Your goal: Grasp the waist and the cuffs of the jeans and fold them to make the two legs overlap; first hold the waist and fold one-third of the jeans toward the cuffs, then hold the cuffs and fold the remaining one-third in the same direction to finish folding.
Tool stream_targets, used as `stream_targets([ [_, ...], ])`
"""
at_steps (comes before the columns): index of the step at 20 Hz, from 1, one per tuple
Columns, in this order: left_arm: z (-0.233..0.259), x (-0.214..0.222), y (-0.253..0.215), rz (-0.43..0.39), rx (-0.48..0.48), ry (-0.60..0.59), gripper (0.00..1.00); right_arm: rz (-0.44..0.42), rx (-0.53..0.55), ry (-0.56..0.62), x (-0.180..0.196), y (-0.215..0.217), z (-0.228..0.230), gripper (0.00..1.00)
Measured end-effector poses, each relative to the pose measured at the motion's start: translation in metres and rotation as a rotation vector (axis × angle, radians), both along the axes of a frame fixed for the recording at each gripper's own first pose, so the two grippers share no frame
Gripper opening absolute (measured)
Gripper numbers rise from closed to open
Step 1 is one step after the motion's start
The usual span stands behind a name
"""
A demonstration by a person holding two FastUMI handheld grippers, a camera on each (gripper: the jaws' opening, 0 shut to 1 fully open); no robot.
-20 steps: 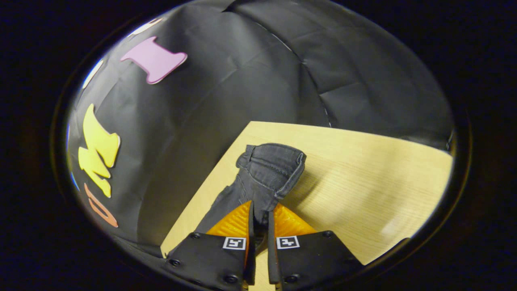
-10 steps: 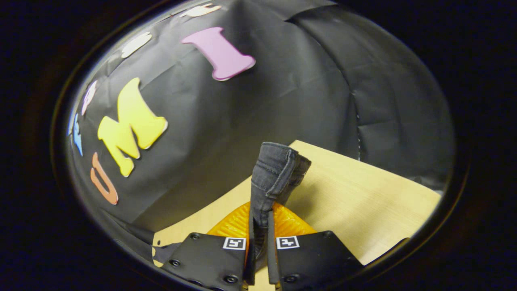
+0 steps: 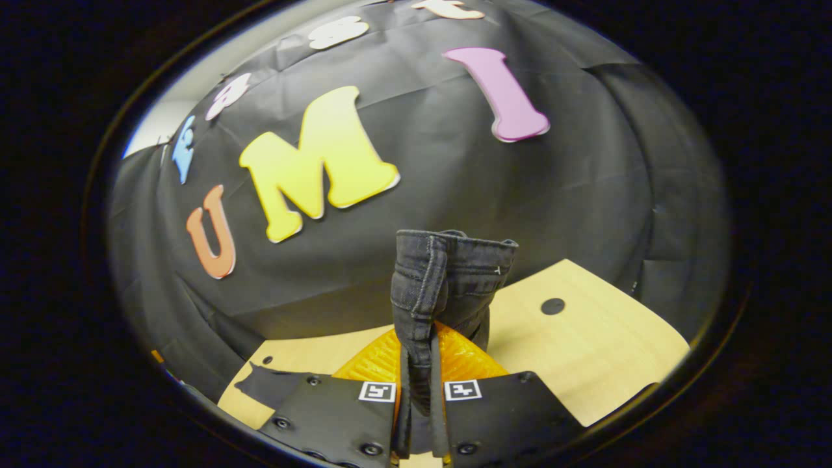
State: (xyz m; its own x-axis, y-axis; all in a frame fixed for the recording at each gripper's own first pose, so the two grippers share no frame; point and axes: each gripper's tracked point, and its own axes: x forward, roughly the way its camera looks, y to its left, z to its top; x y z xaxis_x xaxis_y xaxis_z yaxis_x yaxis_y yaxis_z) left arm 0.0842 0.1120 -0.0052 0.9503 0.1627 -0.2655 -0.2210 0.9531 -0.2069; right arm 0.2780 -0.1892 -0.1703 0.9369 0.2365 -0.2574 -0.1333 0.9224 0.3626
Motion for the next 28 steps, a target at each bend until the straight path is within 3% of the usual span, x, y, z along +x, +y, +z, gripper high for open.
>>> stream_targets([
  [2, 0.000, -0.006, 0.008, 0.014, 0.005, 0.000, 0.99, 0.054, -0.012, -0.009, -0.004, 0.022, 0.000, 0.08],
  [7, -0.004, -0.025, 0.029, 0.061, -0.002, 0.013, 0.99, 0.184, -0.041, 0.014, -0.008, 0.086, -0.028, 0.08],
  [8, -0.004, -0.028, 0.032, 0.070, -0.001, 0.015, 0.99, 0.203, -0.049, 0.025, -0.009, 0.098, -0.037, 0.09],
  [9, -0.002, -0.033, 0.036, 0.078, 0.001, 0.017, 0.99, 0.220, -0.062, 0.032, -0.013, 0.109, -0.044, 0.17],
  [10, -0.002, -0.036, 0.038, 0.087, 0.004, 0.018, 0.99, 0.238, -0.080, 0.041, -0.014, 0.120, -0.054, 0.13],
  [14, -0.007, -0.053, 0.049, 0.116, 0.003, 0.034, 0.99, 0.290, -0.180, 0.093, -0.025, 0.182, -0.124, 0.13],
  [15, -0.009, -0.057, 0.050, 0.121, 0.004, 0.036, 0.99, 0.290, -0.197, 0.103, -0.029, 0.187, -0.137, 0.08],
  [16, -0.007, -0.061, 0.053, 0.127, 0.004, 0.038, 0.99, 0.286, -0.212, 0.109, -0.030, 0.189, -0.148, 0.13],
  [23, -0.010, -0.076, 0.064, 0.149, -0.006, 0.044, 0.99, 0.278, -0.273, 0.118, -0.039, 0.200, -0.188, 0.12],
  [26, -0.010, -0.074, 0.066, 0.149, -0.007, 0.042, 0.99, 0.276, -0.274, 0.114, -0.040, 0.199, -0.190, 0.17],
  [27, -0.011, -0.074, 0.065, 0.148, -0.010, 0.043, 0.99, 0.282, -0.280, 0.111, -0.042, 0.200, -0.188, 0.27],
  [28, -0.012, -0.072, 0.066, 0.149, -0.013, 0.044, 0.99, 0.298, -0.278, 0.109, -0.045, 0.205, -0.187, 0.29],
])
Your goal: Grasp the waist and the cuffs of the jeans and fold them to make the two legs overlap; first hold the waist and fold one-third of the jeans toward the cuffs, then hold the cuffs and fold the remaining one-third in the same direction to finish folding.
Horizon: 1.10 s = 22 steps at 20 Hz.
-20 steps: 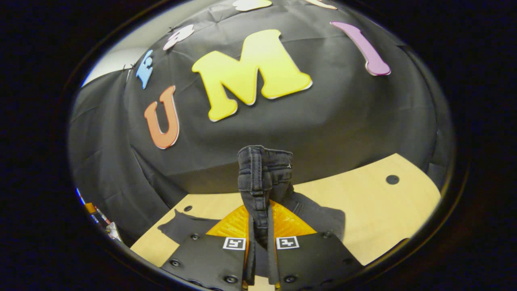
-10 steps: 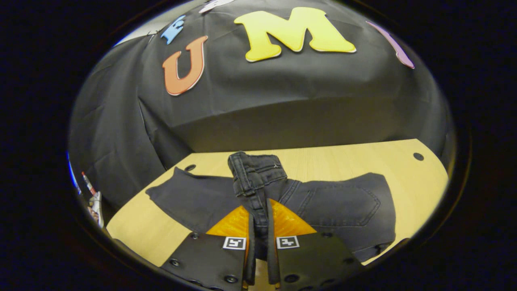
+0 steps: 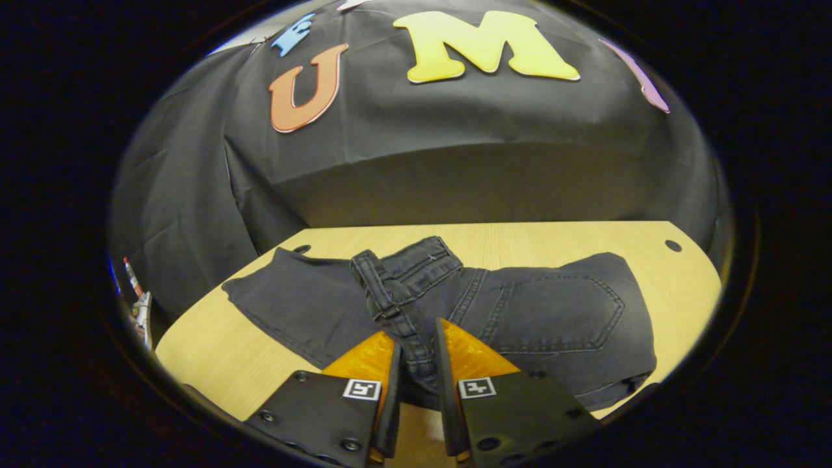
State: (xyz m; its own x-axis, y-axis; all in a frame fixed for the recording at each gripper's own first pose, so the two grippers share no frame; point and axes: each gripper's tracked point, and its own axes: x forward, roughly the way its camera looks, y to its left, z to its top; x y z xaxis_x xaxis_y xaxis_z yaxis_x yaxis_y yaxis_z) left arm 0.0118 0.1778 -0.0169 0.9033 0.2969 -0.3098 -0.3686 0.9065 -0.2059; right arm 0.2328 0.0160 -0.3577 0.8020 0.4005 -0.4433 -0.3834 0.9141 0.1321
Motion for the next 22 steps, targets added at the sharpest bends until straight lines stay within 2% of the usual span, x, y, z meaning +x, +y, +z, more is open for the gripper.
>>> stream_targets([
  [2, 0.000, 0.001, 0.000, -0.003, -0.005, -0.001, 0.99, 0.006, -0.013, -0.006, -0.002, 0.002, 0.001, 0.52],
  [4, 0.000, 0.003, 0.000, -0.006, -0.003, -0.003, 0.99, 0.025, 0.049, 0.007, -0.006, 0.007, 0.008, 0.65],
  [6, -0.004, 0.008, -0.001, -0.011, -0.008, -0.001, 0.99, 0.019, 0.055, -0.005, -0.004, 0.005, 0.014, 0.94],
  [7, -0.006, 0.010, -0.001, -0.013, -0.016, 0.000, 0.99, 0.019, 0.053, -0.016, -0.004, 0.004, 0.020, 1.00],
  [8, -0.008, 0.012, -0.001, -0.018, -0.031, 0.003, 0.99, 0.020, 0.052, -0.033, -0.004, 0.003, 0.029, 0.97],
  [11, -0.025, 0.030, -0.002, -0.022, -0.094, 0.014, 0.99, 0.016, 0.045, -0.121, 0.002, -0.005, 0.068, 1.00],
  [12, -0.039, 0.043, -0.004, -0.029, -0.139, 0.024, 0.99, 0.014, 0.046, -0.158, 0.004, -0.010, 0.086, 0.97],
  [15, -0.074, 0.072, -0.010, -0.040, -0.272, 0.060, 0.99, 0.007, 0.052, -0.251, 0.006, -0.031, 0.135, 1.00],
  [22, -0.155, 0.141, -0.007, 0.028, -0.582, 0.132, 0.99, -0.089, 0.052, -0.386, -0.001, -0.112, 0.221, 1.00],
])
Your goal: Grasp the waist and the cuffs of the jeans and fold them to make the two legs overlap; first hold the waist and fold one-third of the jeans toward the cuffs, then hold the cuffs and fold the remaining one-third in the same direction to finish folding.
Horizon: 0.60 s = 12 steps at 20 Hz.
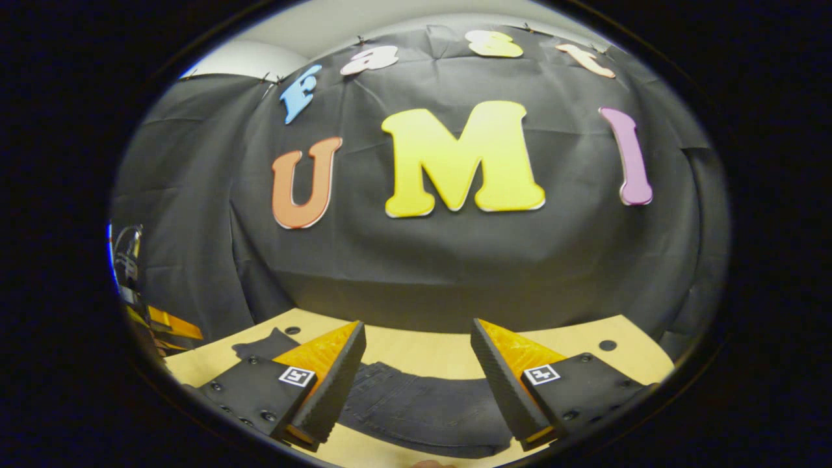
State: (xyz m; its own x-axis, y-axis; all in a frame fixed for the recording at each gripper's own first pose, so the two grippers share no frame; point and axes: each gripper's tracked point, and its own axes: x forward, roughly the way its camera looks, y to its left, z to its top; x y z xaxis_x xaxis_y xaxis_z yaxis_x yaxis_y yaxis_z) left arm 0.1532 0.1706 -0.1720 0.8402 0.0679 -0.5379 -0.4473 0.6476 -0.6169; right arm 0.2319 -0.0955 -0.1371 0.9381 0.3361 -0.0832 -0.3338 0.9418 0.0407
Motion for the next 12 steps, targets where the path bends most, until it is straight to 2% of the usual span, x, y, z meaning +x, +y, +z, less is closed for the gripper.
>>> stream_targets([
  [5, -0.042, 0.040, 0.003, 0.052, -0.148, 0.039, 0.99, -0.086, 0.005, -0.078, -0.016, -0.063, 0.054, 1.00],
  [6, -0.047, 0.044, 0.005, 0.070, -0.185, 0.038, 0.99, -0.105, 0.006, -0.098, -0.021, -0.075, 0.066, 0.96],
  [7, -0.050, 0.048, 0.007, 0.086, -0.225, 0.036, 0.99, -0.124, 0.008, -0.115, -0.024, -0.087, 0.075, 1.00],
  [9, -0.061, 0.057, 0.010, 0.115, -0.290, 0.037, 0.99, -0.159, 0.013, -0.146, -0.032, -0.108, 0.093, 0.96],
  [12, -0.080, 0.068, 0.016, 0.160, -0.344, 0.045, 0.99, -0.216, 0.006, -0.179, -0.043, -0.139, 0.111, 0.98],
])
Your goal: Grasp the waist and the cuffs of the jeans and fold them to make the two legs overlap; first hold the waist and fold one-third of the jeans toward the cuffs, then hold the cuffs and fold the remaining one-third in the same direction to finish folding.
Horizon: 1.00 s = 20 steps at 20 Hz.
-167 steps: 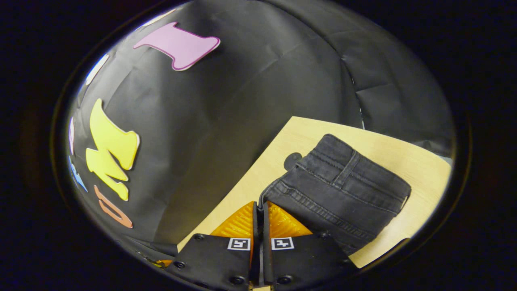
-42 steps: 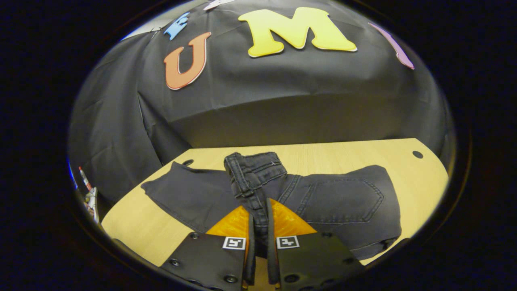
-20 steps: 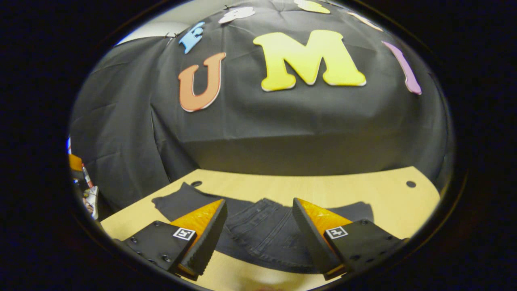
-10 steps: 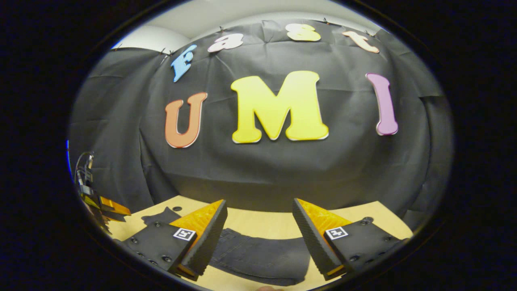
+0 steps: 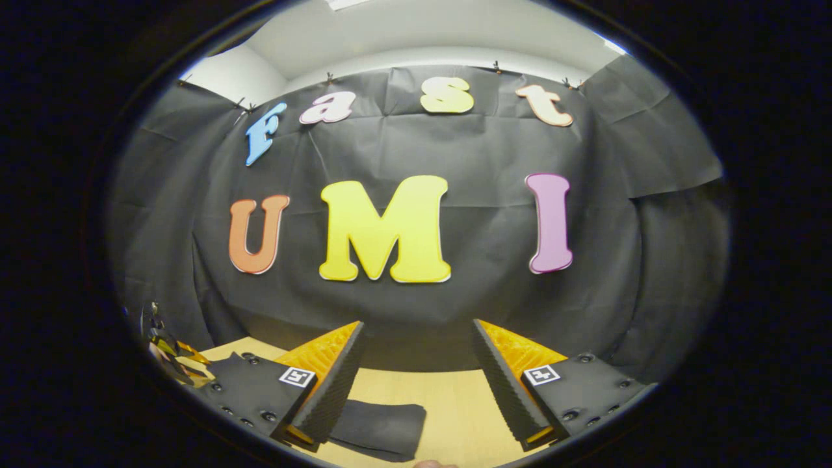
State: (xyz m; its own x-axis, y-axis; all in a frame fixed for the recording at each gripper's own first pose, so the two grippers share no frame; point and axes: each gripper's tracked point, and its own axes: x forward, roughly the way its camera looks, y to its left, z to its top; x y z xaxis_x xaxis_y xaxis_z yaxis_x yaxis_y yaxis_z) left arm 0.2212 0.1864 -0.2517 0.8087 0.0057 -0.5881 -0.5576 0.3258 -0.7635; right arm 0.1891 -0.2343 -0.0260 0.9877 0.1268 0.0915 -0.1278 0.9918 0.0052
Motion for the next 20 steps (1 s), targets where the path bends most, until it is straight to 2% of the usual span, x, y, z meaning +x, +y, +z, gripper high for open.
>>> stream_targets([
  [4, -0.015, 0.011, 0.004, 0.075, -0.115, 0.003, 1.00, -0.043, -0.020, 0.002, -0.007, -0.027, 0.003, 1.00],
  [5, -0.016, 0.014, 0.006, 0.094, -0.131, -0.010, 0.99, -0.052, -0.027, 0.004, -0.007, -0.031, 0.004, 0.97],
  [8, -0.017, 0.026, 0.010, 0.110, -0.135, -0.042, 0.98, -0.078, -0.035, 0.002, -0.009, -0.047, 0.009, 1.00],
  [13, -0.017, 0.044, 0.016, 0.170, -0.256, -0.121, 0.94, -0.103, -0.047, 0.025, -0.010, -0.063, 0.003, 0.97],
  [14, -0.027, 0.044, 0.014, 0.162, -0.262, -0.096, 0.91, -0.103, -0.048, 0.032, -0.010, -0.064, 0.002, 1.00],
  [18, -0.043, 0.044, 0.013, 0.176, -0.268, -0.065, 0.24, -0.104, -0.066, 0.037, -0.009, -0.067, 0.002, 0.97],
  [19, -0.043, 0.046, 0.013, 0.183, -0.276, -0.079, 0.22, -0.105, -0.072, 0.038, -0.009, -0.068, 0.002, 0.96],
  [20, -0.045, 0.047, 0.013, 0.188, -0.280, -0.087, 0.16, -0.105, -0.075, 0.040, -0.010, -0.069, 0.003, 0.98],
])
